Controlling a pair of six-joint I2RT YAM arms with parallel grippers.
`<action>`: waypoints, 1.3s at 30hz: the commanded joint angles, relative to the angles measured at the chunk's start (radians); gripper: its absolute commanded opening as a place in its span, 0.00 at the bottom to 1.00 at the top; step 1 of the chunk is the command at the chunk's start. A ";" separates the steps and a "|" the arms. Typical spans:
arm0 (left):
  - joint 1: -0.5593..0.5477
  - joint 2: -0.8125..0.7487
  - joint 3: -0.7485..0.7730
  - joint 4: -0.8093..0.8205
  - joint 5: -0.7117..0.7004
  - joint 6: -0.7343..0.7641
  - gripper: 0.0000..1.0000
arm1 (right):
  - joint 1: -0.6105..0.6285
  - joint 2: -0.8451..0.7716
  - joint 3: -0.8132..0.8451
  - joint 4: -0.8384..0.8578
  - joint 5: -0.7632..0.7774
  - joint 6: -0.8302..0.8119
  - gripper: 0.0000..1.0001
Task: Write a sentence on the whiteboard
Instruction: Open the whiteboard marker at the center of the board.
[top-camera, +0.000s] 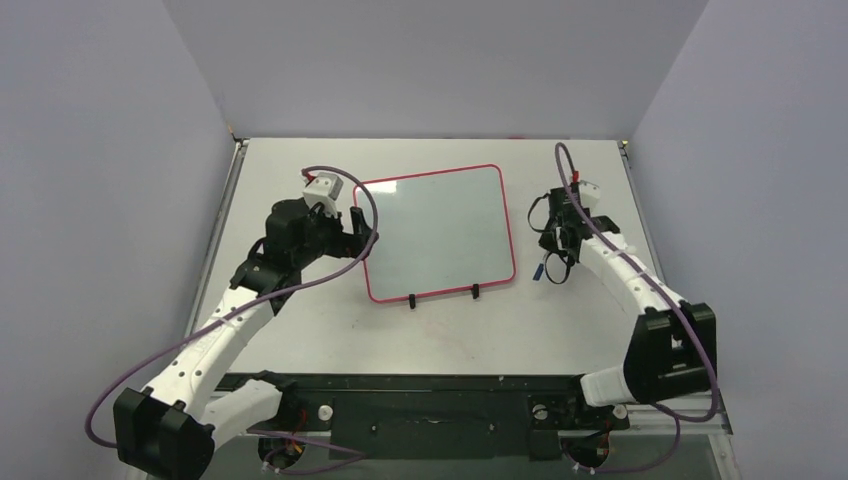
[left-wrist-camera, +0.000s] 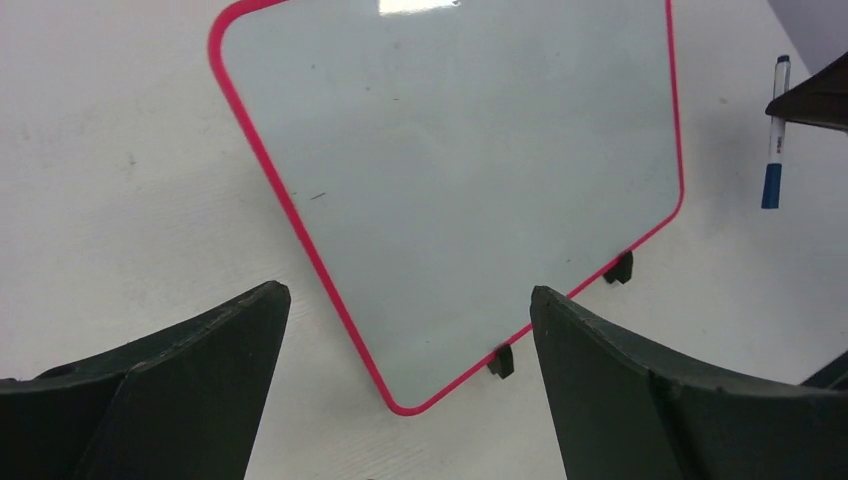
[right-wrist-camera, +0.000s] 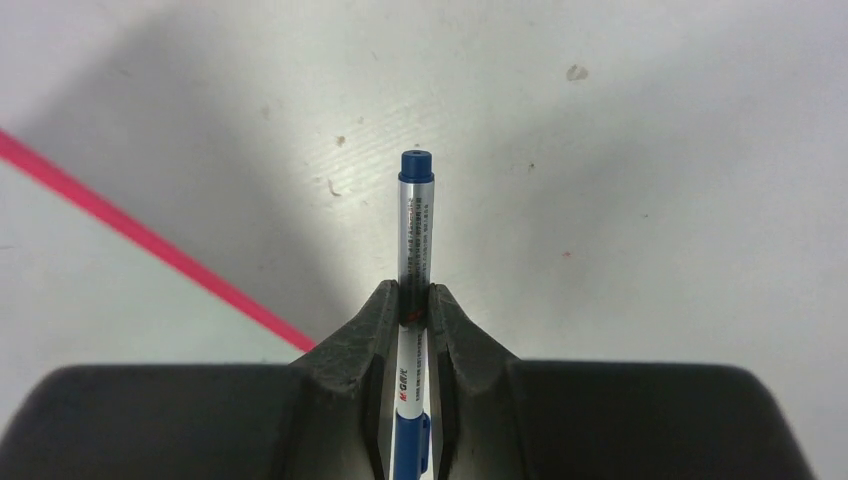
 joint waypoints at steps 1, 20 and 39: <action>-0.044 -0.003 -0.027 0.150 0.120 -0.086 0.88 | 0.026 -0.160 0.042 -0.053 0.043 0.139 0.00; -0.478 0.351 0.143 0.661 -0.003 -0.186 0.82 | 0.173 -0.484 0.153 -0.026 0.070 0.599 0.00; -0.531 0.543 0.338 0.701 0.031 -0.162 0.71 | 0.260 -0.521 0.155 0.009 0.120 0.665 0.00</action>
